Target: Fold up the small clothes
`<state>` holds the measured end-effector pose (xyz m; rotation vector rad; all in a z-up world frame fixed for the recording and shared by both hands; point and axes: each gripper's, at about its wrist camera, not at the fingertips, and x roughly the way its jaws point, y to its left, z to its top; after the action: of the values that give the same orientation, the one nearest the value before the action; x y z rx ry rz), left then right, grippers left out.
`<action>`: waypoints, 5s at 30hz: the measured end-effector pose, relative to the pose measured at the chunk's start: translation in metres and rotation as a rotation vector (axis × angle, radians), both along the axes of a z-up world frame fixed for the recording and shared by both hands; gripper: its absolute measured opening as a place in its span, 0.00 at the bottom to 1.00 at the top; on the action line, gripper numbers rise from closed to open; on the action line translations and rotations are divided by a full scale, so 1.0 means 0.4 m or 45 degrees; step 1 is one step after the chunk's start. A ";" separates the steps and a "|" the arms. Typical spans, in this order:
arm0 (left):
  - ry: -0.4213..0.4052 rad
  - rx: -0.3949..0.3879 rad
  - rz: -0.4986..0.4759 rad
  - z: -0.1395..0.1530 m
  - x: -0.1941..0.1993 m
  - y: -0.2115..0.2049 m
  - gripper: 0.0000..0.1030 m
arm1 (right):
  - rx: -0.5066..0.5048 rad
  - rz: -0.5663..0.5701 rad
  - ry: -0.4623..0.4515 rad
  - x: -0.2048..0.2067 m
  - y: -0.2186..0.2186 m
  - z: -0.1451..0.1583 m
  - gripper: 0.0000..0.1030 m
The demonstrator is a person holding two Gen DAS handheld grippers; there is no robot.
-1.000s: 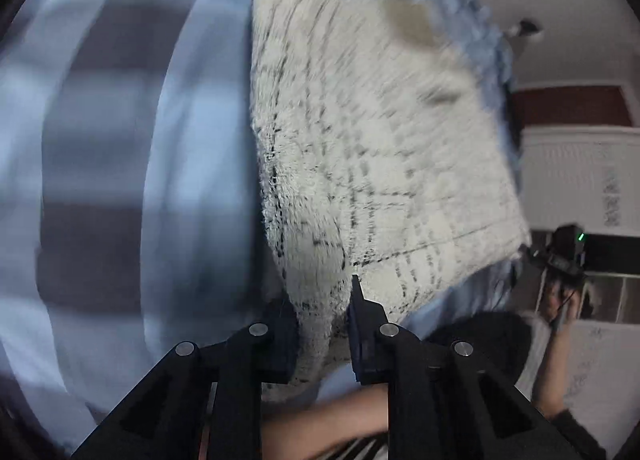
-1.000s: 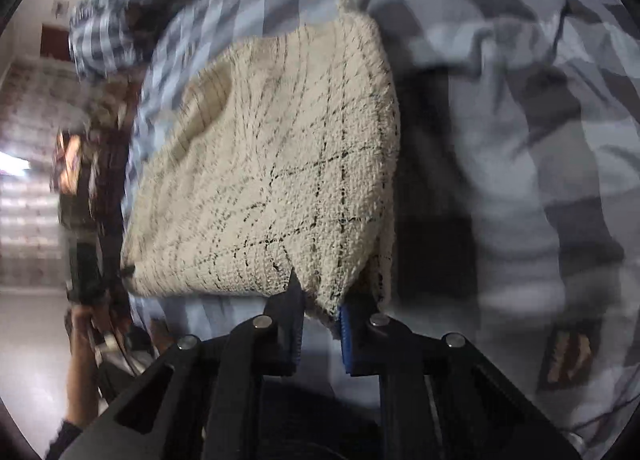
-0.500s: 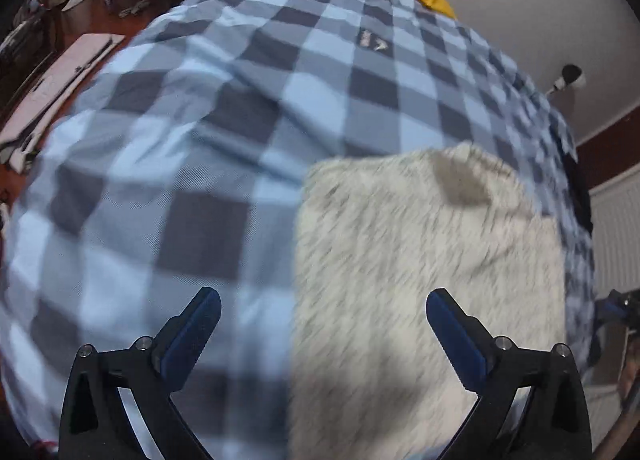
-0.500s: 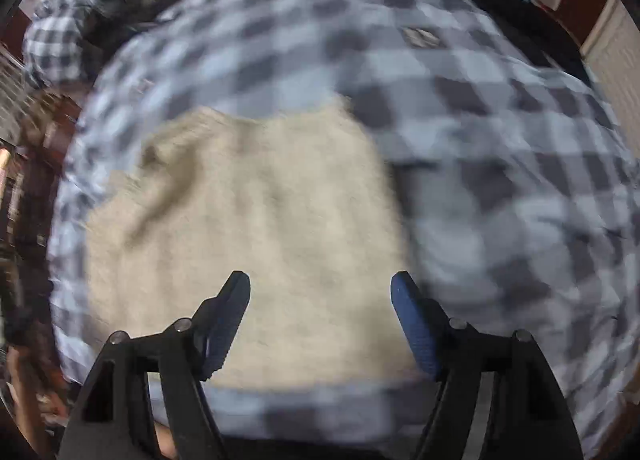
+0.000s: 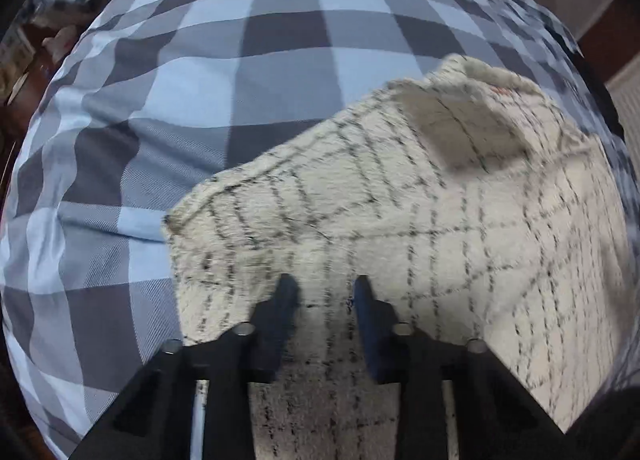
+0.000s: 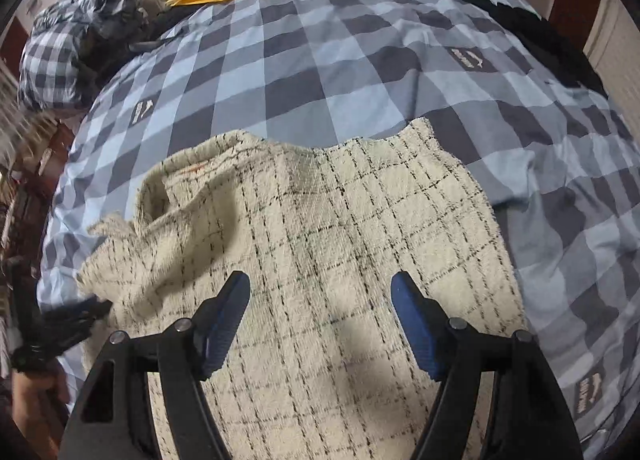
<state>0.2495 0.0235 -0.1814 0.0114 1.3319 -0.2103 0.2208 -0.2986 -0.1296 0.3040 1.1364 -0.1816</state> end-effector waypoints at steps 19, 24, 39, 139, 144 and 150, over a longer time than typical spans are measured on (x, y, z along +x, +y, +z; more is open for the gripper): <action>-0.164 -0.368 0.358 0.134 0.046 0.211 0.02 | 0.022 -0.043 0.008 0.007 -0.015 -0.009 0.68; -0.242 -0.471 0.348 0.217 0.038 0.198 0.02 | 0.000 -0.029 0.067 0.016 -0.010 -0.028 0.68; 0.025 -0.112 0.358 0.118 -0.057 0.267 0.03 | 0.037 -0.010 0.118 0.007 -0.010 -0.037 0.68; 0.041 0.122 0.252 0.179 -0.470 0.149 0.96 | -0.057 -0.017 0.265 -0.299 -0.187 0.097 0.95; 0.111 0.187 0.161 0.152 -0.473 0.110 0.96 | 0.151 -0.077 0.443 -0.274 -0.294 -0.043 0.95; 0.232 0.090 0.124 0.097 -0.463 0.094 0.97 | 0.265 0.012 0.651 -0.262 -0.318 -0.186 0.95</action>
<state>0.0642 0.0611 -0.1426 -0.0127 1.5171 -0.0828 0.1162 -0.4259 -0.2040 0.4521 1.6681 -0.1352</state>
